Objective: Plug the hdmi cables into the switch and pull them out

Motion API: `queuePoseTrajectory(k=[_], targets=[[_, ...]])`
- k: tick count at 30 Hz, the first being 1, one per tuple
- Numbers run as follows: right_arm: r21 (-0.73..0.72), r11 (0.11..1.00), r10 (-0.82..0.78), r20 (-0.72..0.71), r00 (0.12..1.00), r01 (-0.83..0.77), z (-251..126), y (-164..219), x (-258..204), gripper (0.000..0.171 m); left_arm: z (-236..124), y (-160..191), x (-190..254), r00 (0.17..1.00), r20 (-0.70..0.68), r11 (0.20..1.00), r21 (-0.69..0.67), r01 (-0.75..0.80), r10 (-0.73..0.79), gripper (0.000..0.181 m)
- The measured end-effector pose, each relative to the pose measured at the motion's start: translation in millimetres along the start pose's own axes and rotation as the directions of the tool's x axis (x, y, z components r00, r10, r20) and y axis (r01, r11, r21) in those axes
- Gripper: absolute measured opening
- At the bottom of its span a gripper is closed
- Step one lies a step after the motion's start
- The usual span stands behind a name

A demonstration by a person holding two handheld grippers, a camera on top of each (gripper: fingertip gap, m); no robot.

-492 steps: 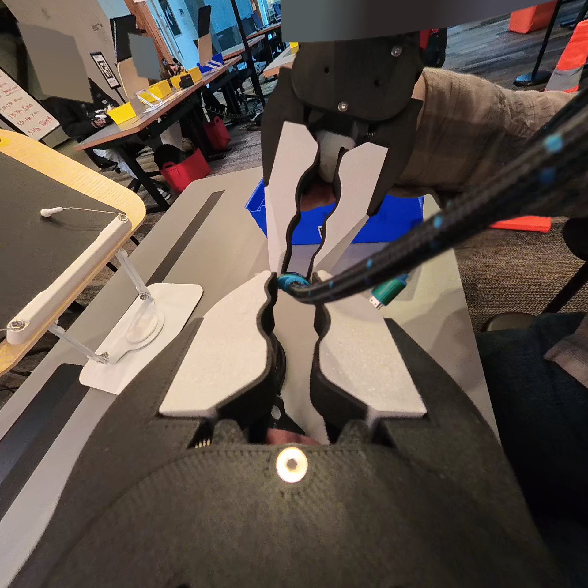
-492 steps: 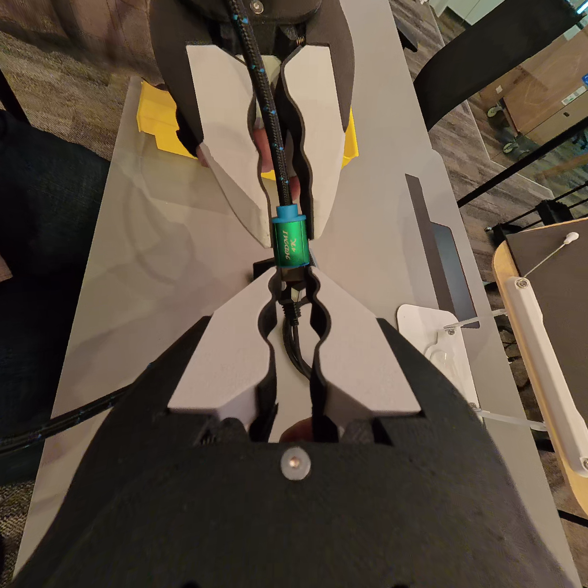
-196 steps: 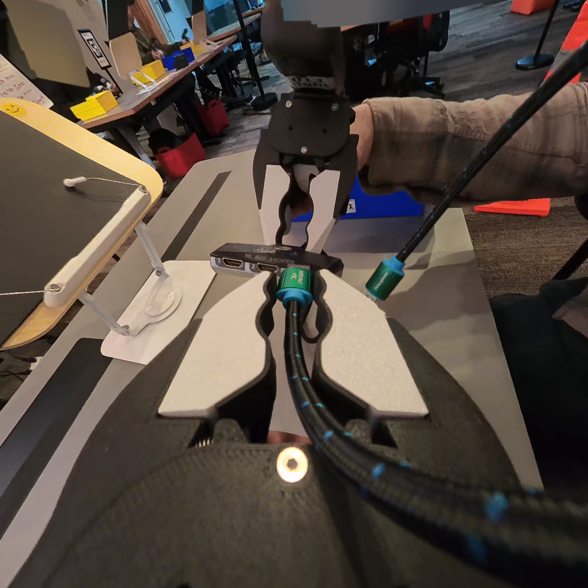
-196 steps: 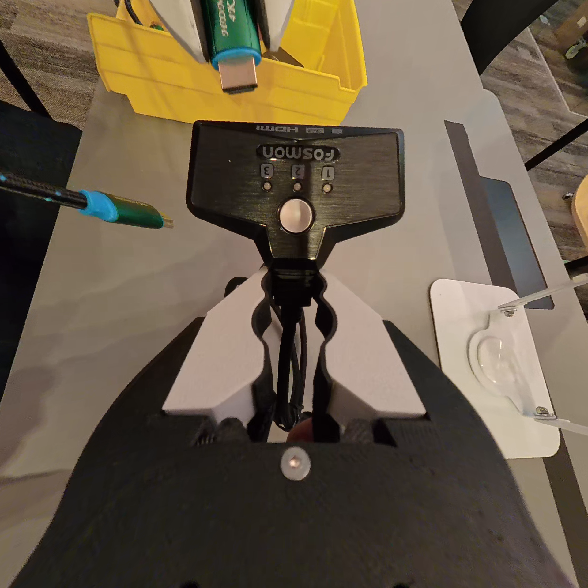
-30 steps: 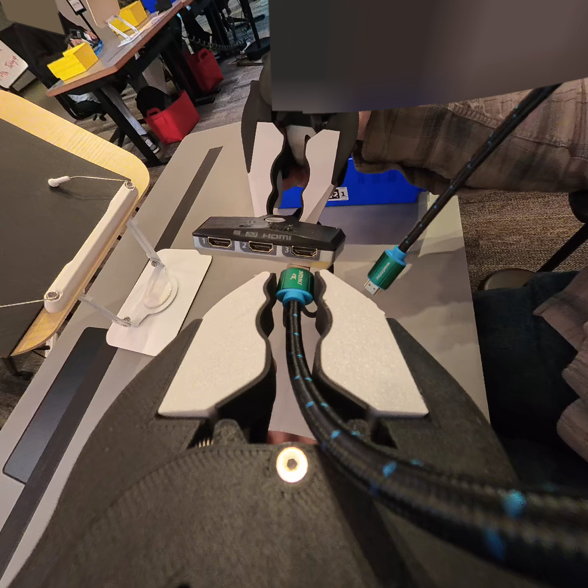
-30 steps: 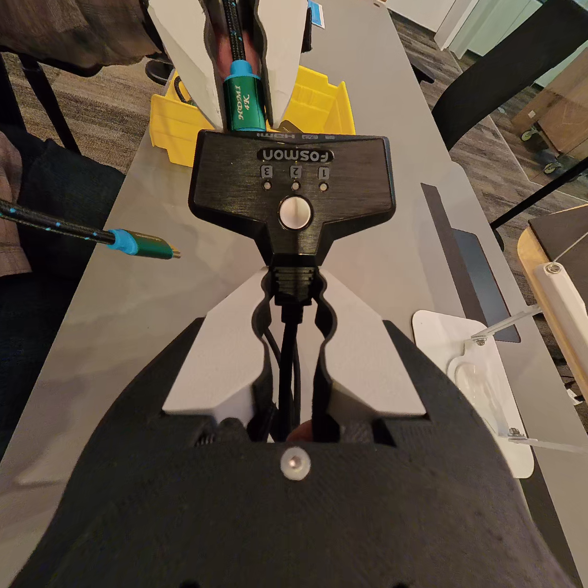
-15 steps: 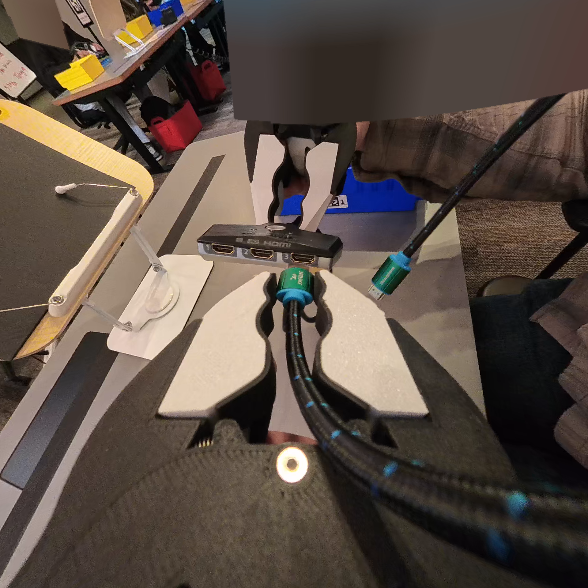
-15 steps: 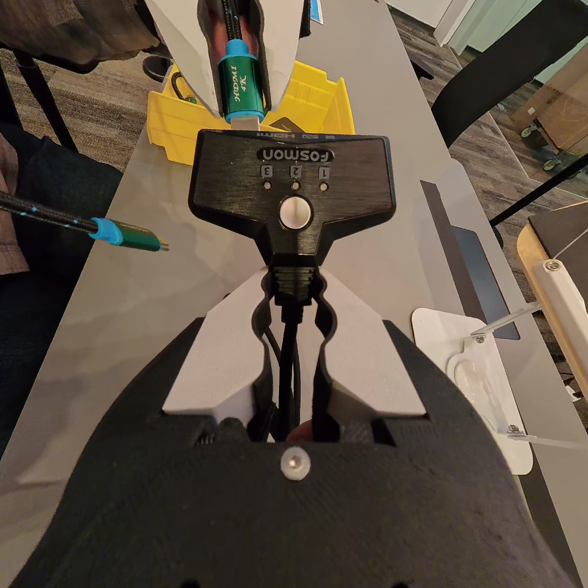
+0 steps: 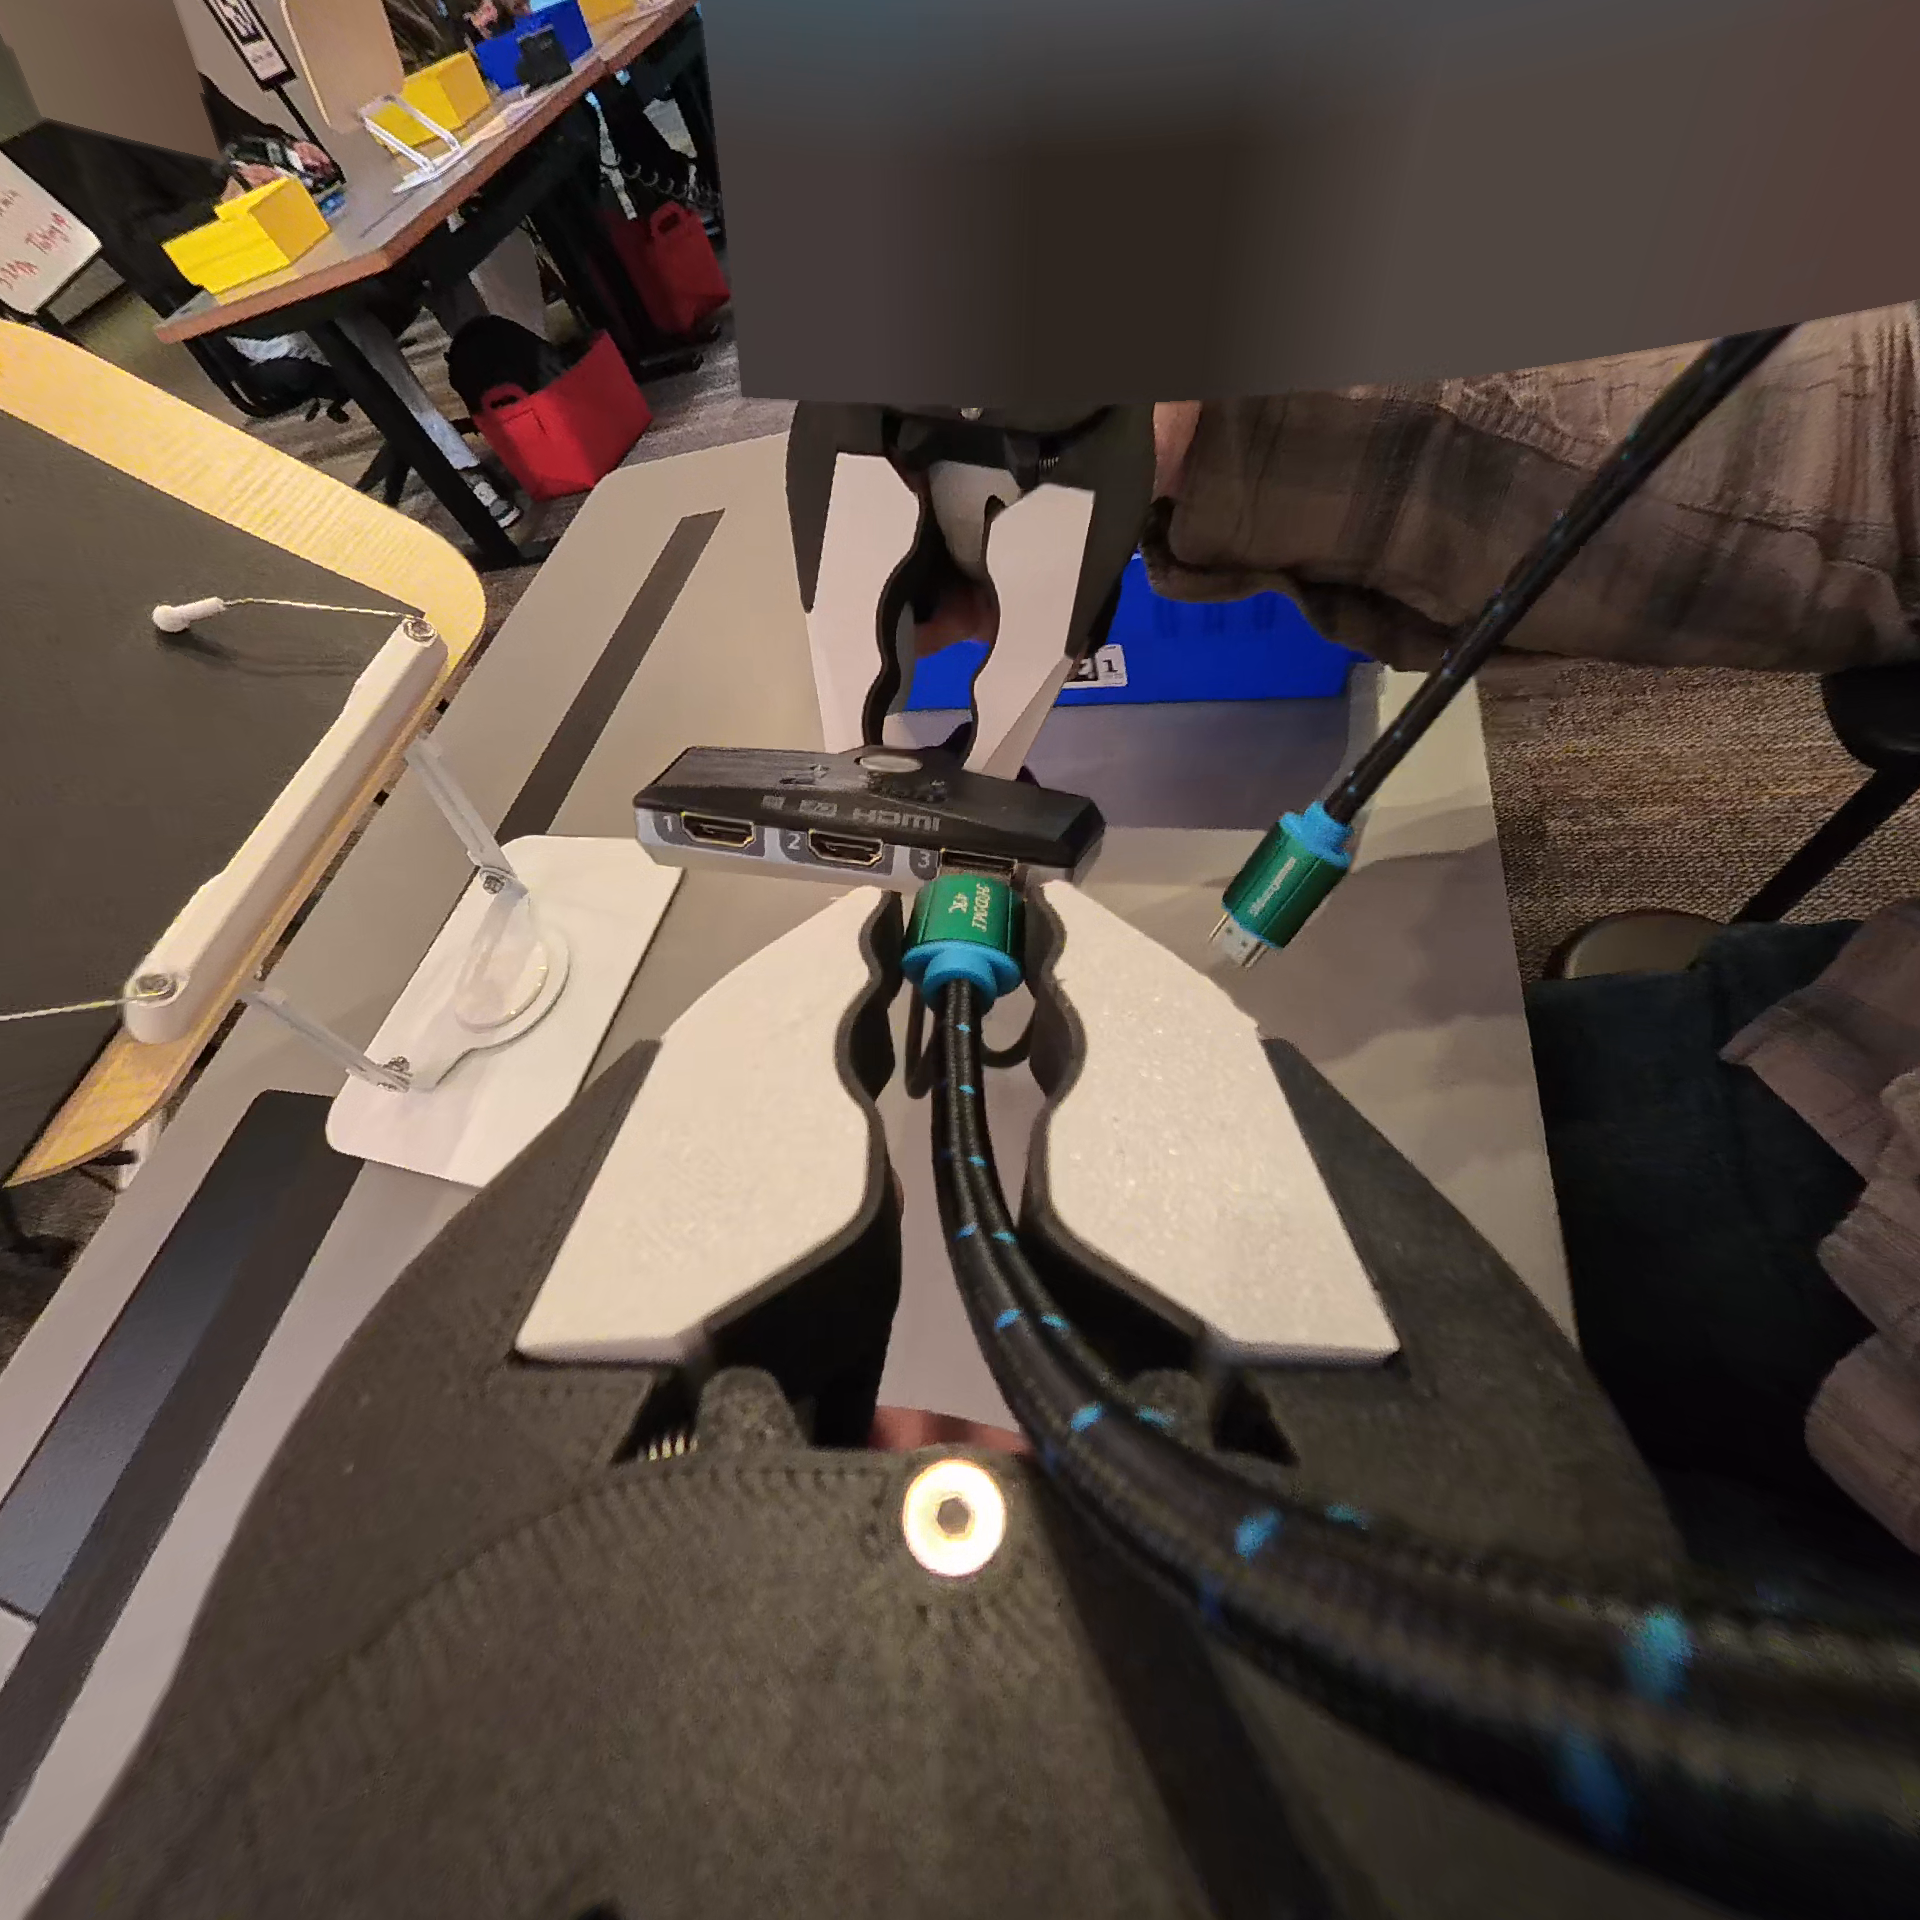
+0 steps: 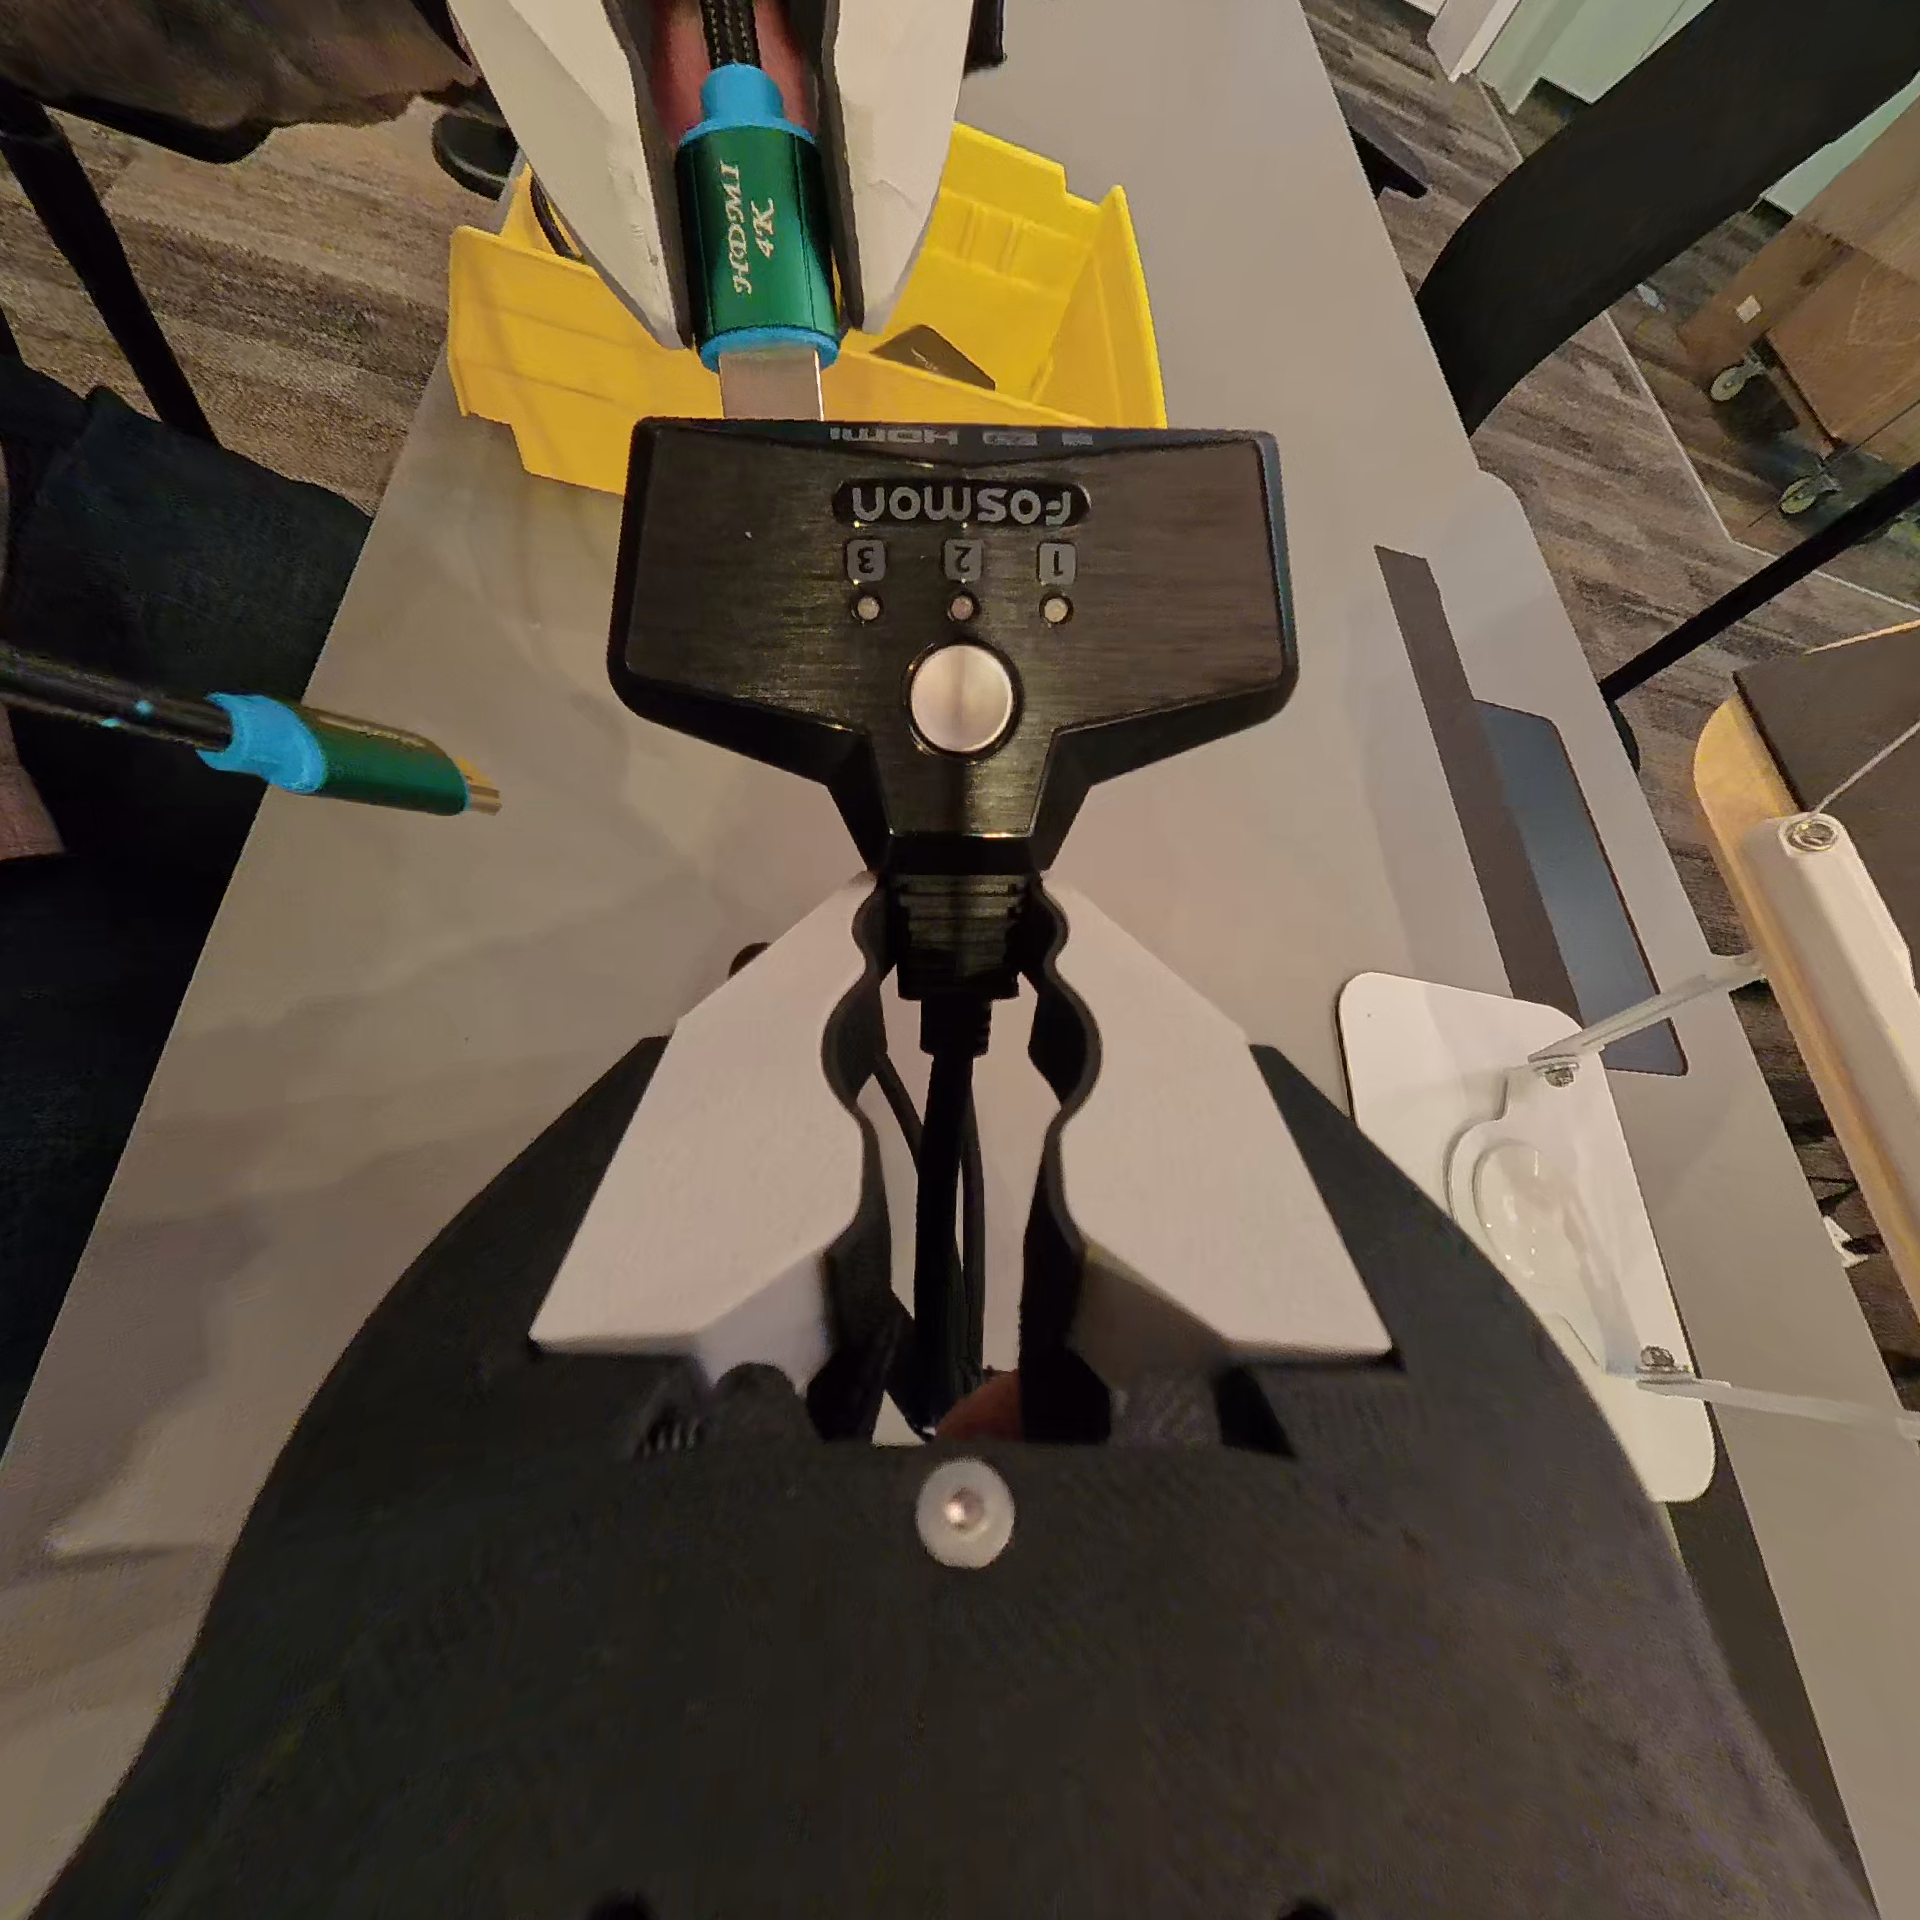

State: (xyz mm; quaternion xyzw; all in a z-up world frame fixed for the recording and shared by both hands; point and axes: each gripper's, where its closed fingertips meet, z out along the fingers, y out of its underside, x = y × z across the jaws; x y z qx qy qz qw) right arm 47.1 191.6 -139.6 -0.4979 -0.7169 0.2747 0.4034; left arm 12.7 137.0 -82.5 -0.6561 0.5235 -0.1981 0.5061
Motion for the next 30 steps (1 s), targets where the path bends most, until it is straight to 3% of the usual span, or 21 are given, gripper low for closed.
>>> queuePoseTrajectory(k=[15, 30], targets=[[-0.050, 0.999, -0.017, 0.003, 1.000, 0.018, 3.4, 2.9, -2.0, 0.020, 4.8, 6.5, 4.1, 0.998, 0.001, 0.997, -0.049, -0.056, 0.056, 0.022], [-0.097, 0.995, -0.031, -0.013, 0.999, 0.030, 9.0, 0.6, -0.5, 0.020, 9.1, -0.7, 6.7, 0.997, 0.014, 0.997, -0.004, -0.079, 0.079, 0.021]])
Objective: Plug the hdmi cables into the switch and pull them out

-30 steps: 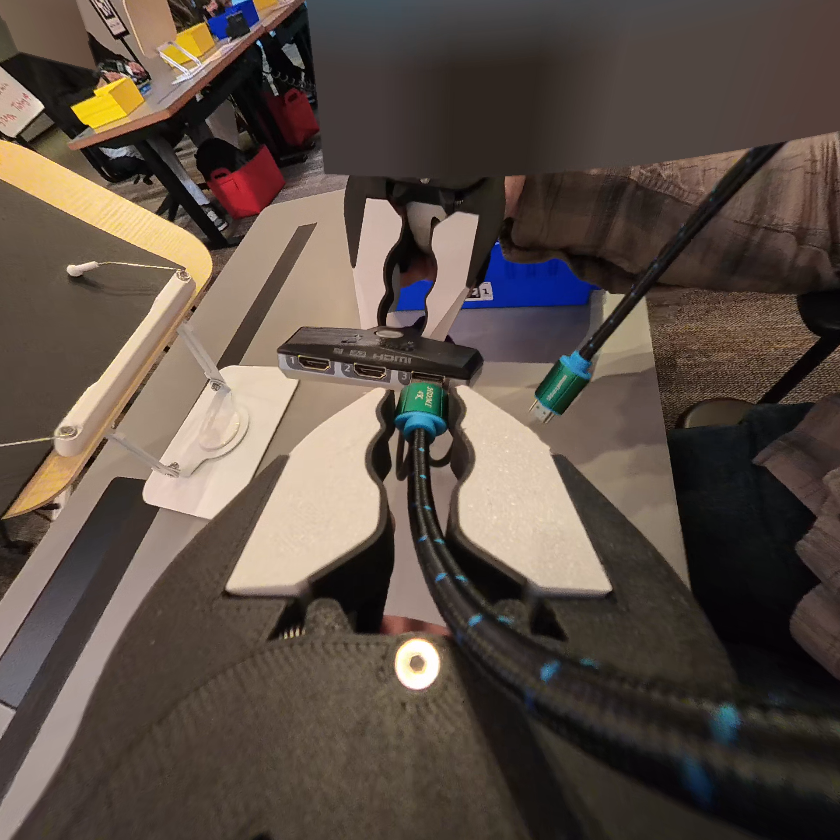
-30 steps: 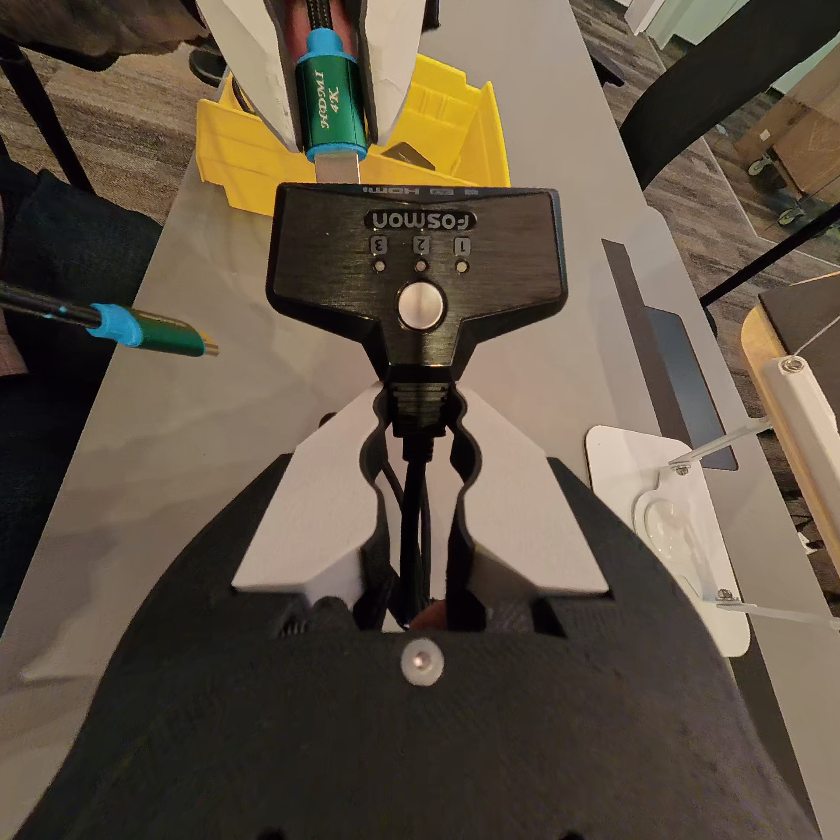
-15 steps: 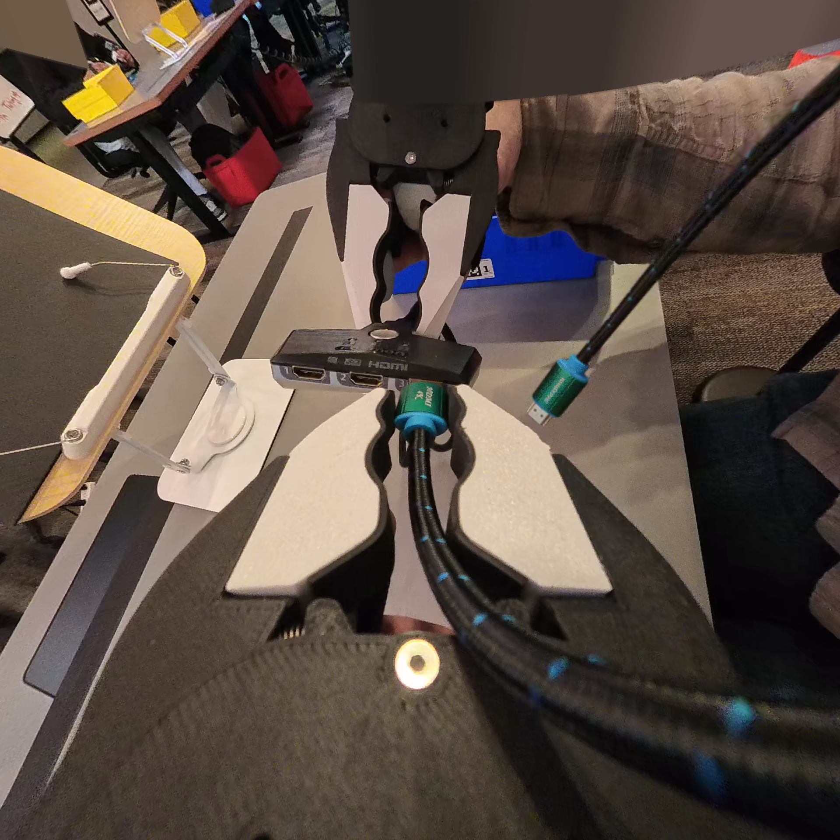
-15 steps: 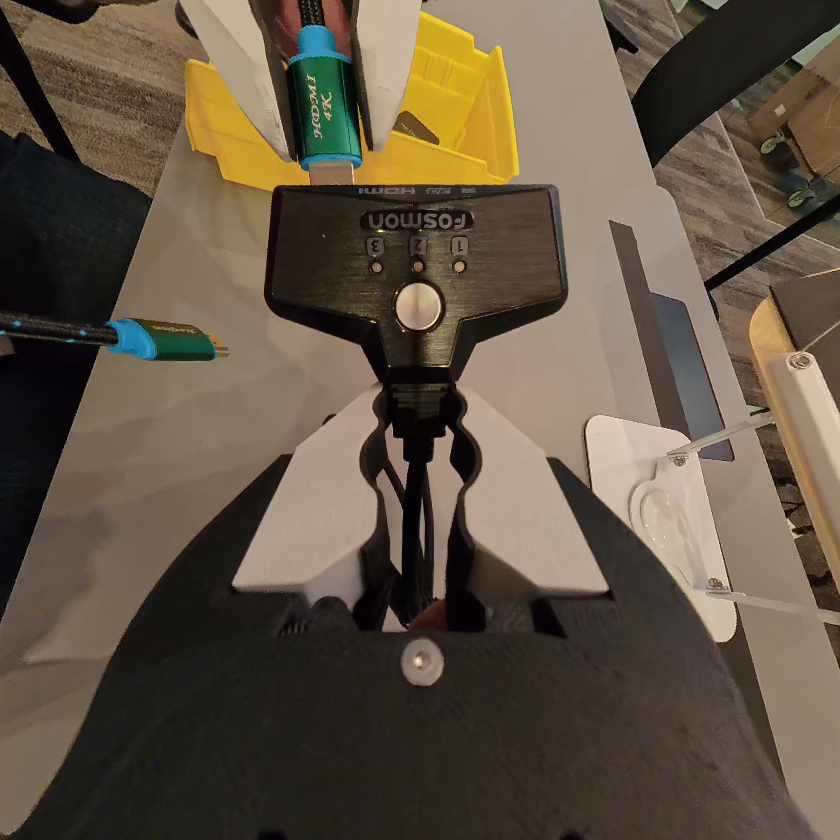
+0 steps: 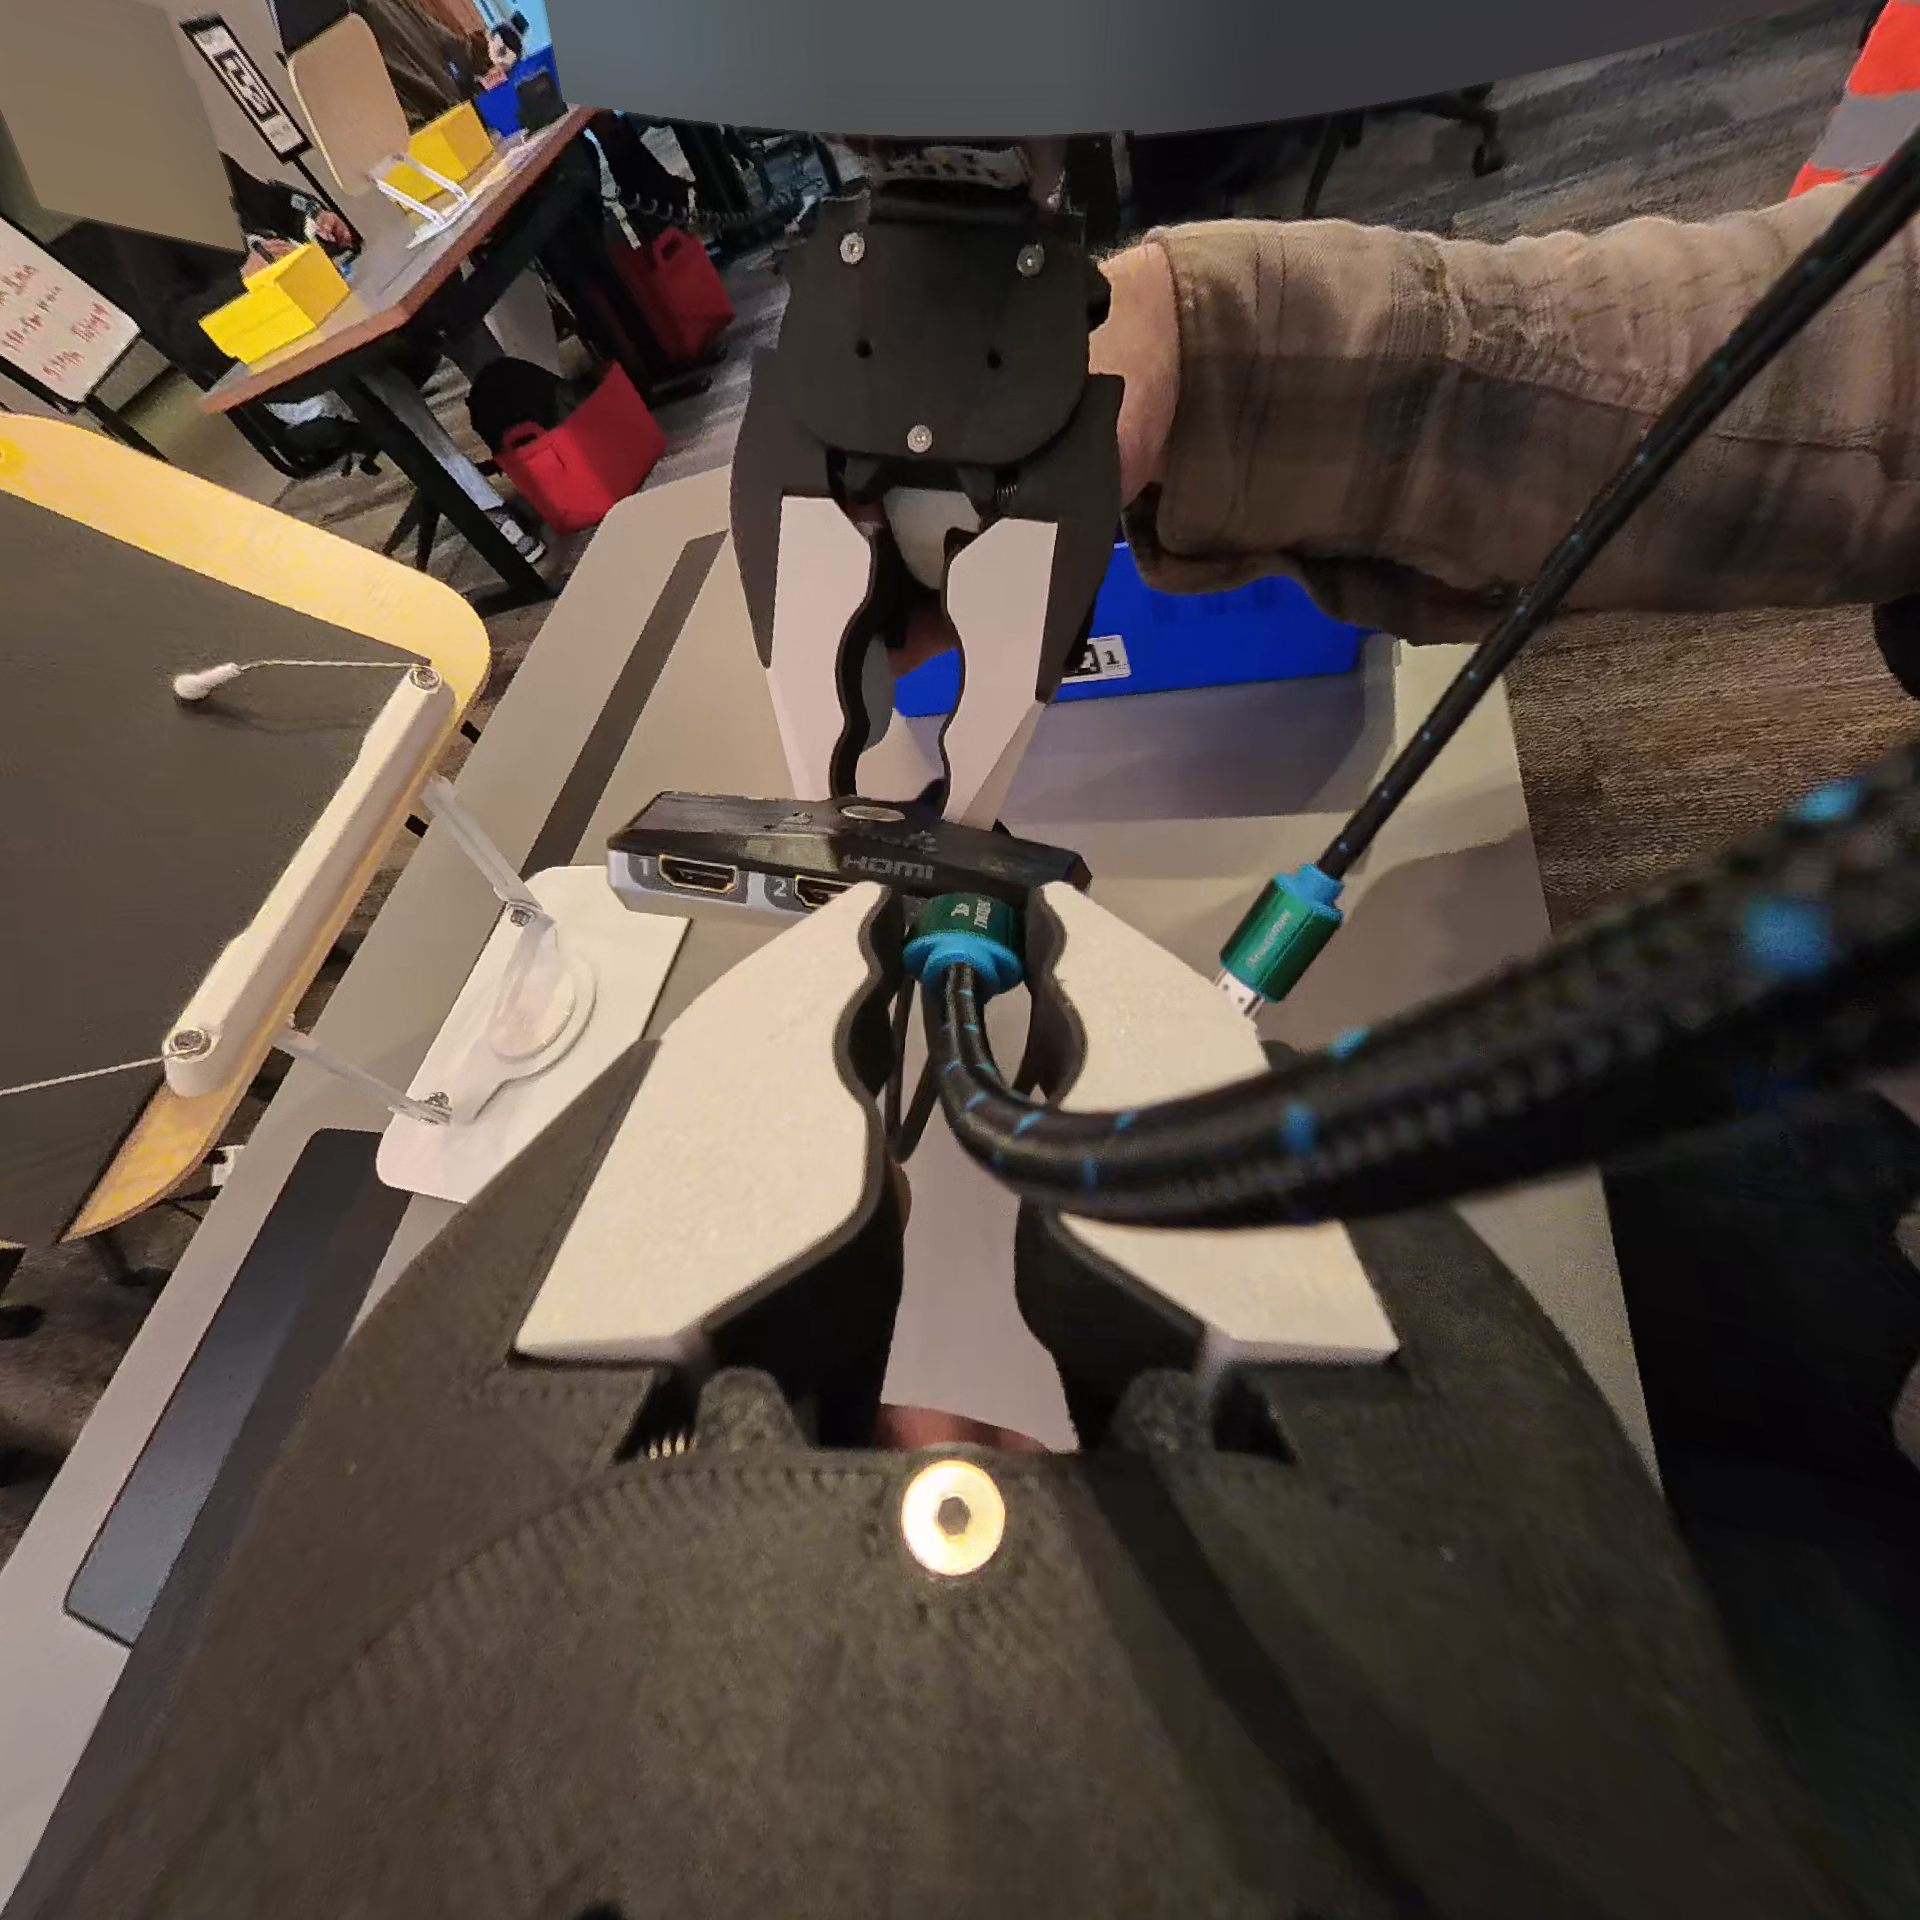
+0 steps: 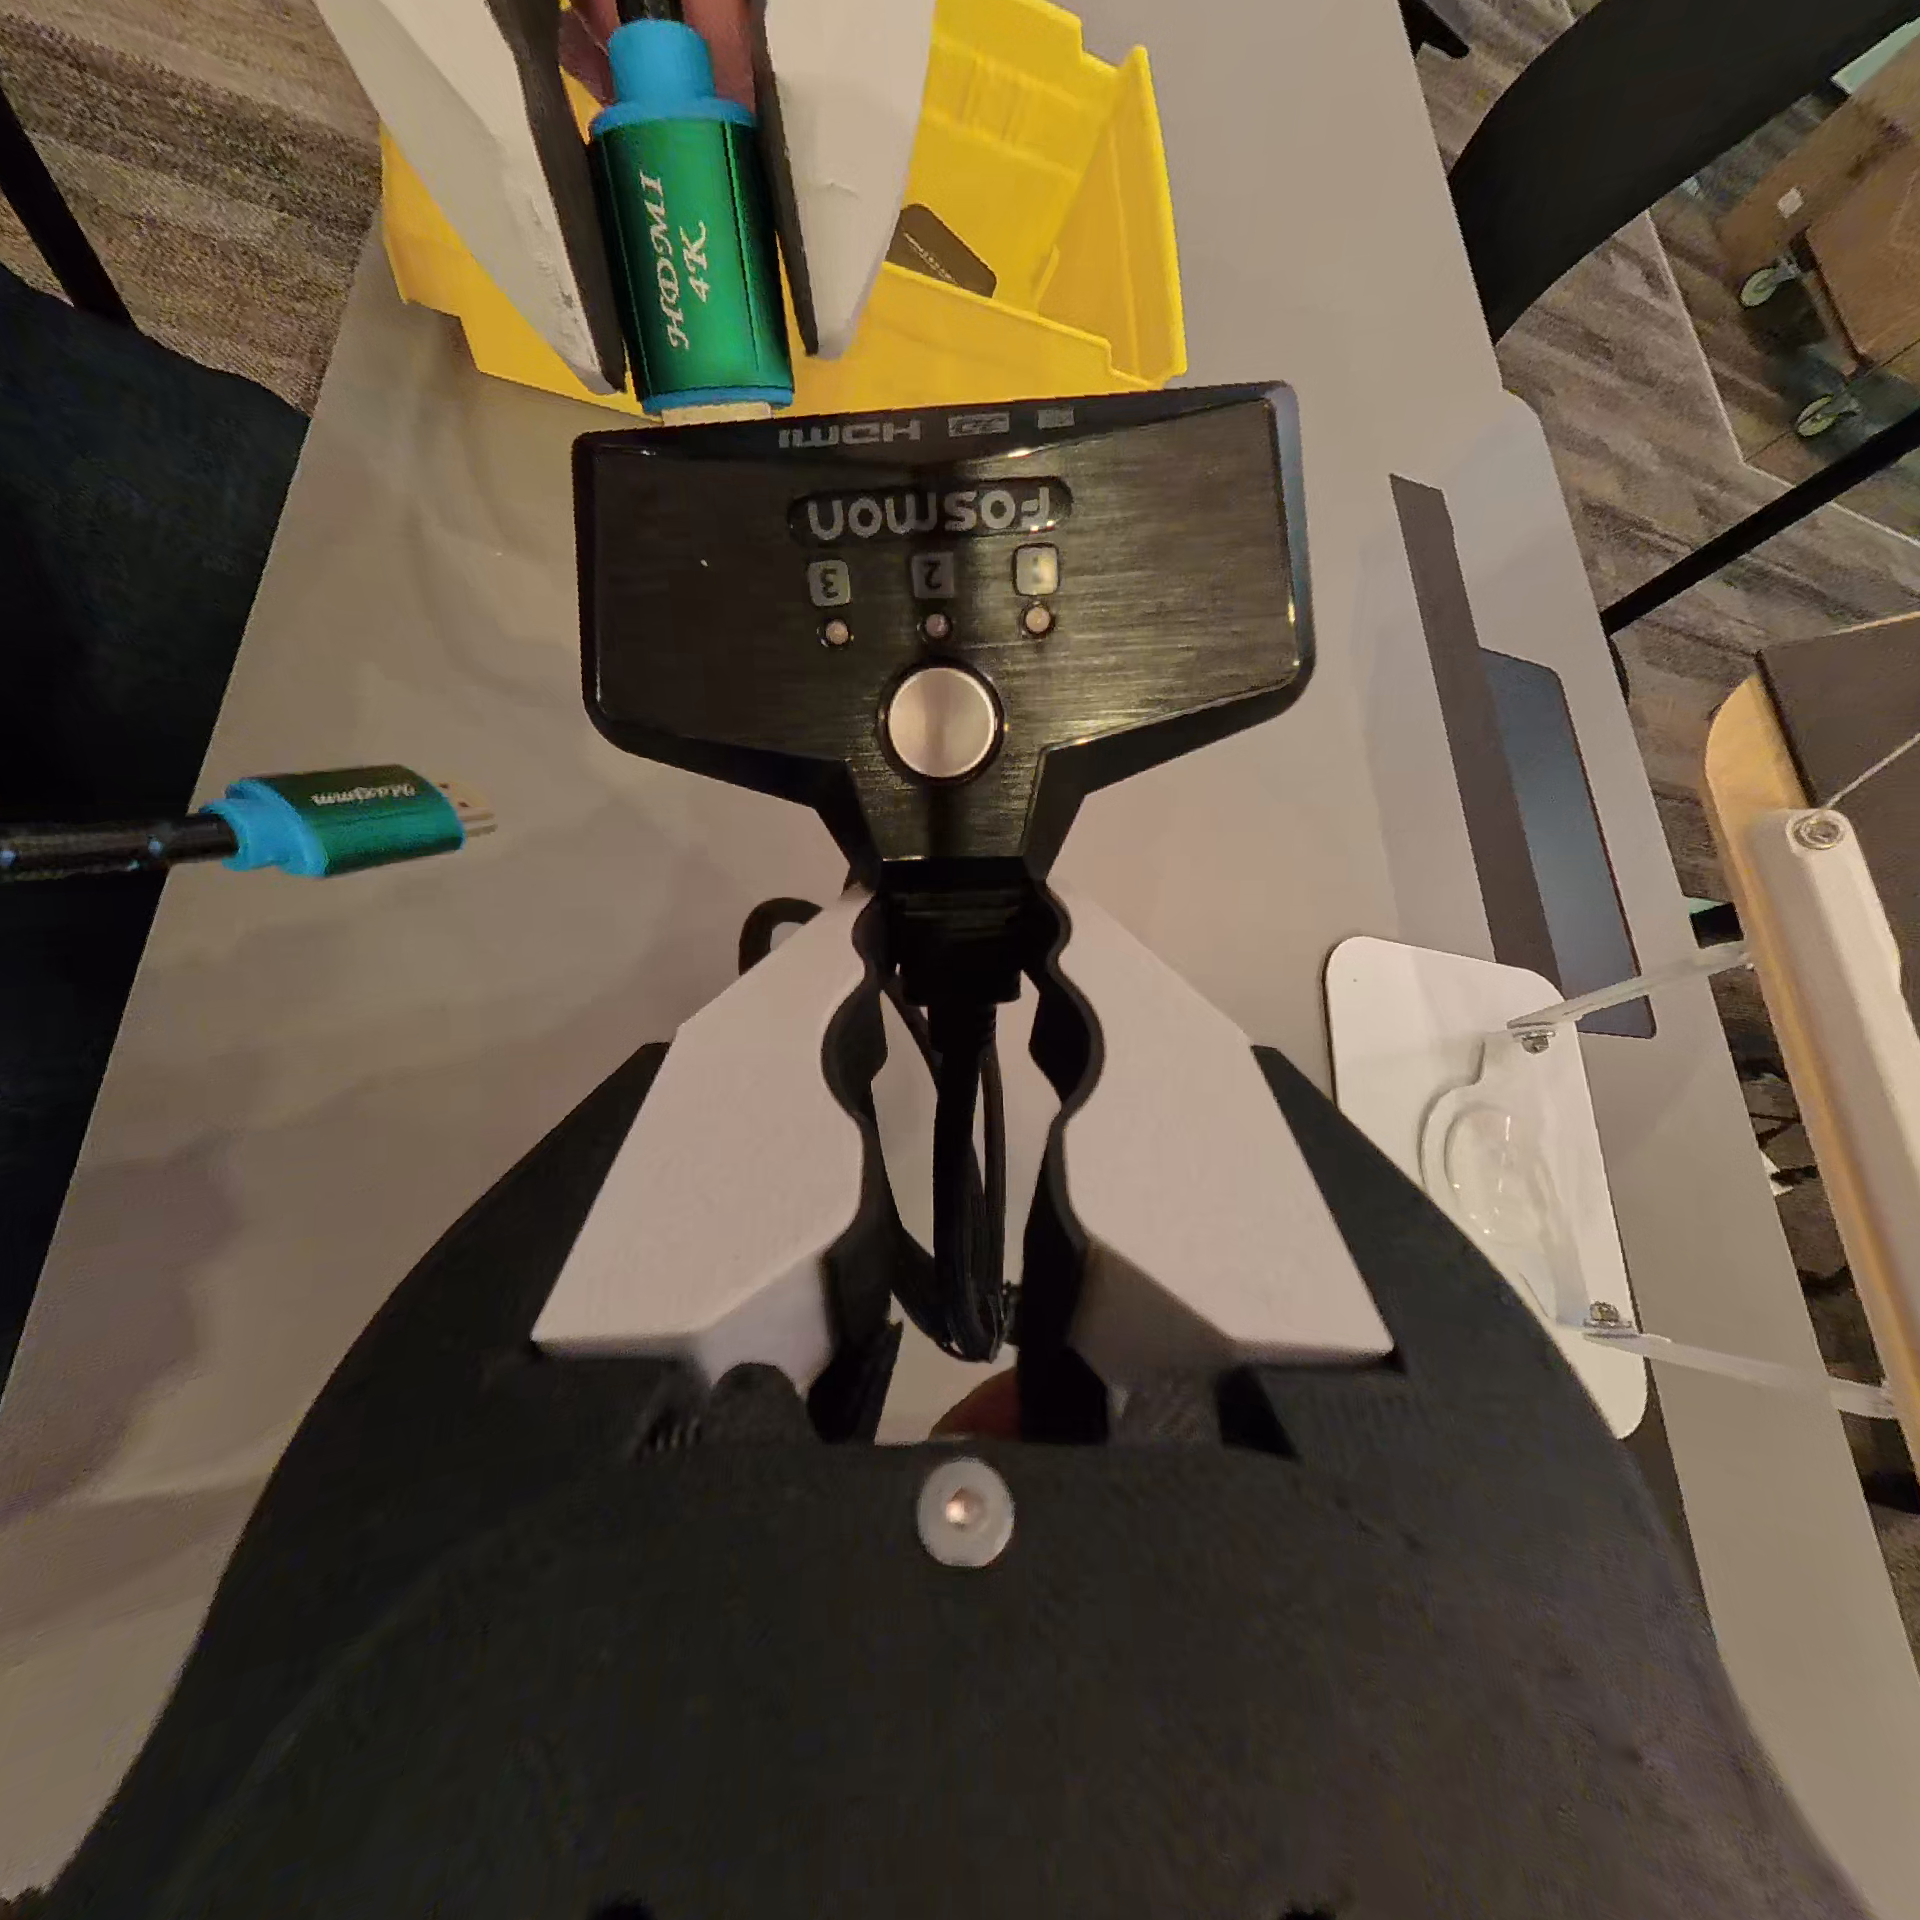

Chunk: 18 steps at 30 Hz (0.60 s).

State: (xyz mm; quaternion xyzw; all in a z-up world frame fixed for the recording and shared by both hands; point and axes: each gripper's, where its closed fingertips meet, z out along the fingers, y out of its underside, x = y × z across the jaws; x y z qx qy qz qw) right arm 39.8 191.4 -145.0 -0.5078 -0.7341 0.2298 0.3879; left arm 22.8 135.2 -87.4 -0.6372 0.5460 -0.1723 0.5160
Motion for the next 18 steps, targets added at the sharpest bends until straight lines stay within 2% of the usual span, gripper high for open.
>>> queuePoseTrajectory(k=[5, 9, 18], targets=[[-0.045, 0.999, -0.005, -0.019, 1.000, 0.004, 3.7, 10.8, 2.7, 0.020, 5.9, 17.0, -4.1, 1.000, 0.002, 0.998, -0.061, 0.014, -0.014, 0.021], [-0.011, 1.000, 0.015, -0.028, 1.000, -0.015, -0.1, 6.9, 5.5, 0.020, 1.8, 16.5, -13.5, 0.998, 0.016, 0.998, -0.039, 0.058, -0.057, 0.024], [-0.063, 0.995, 0.066, -0.100, 0.993, -0.073, -12.7, 26.5, 18.7, 0.020, -40.0, 26.9, -49.9, 0.987, 0.156, 0.992, -0.112, 0.062, -0.044, 0.028]])
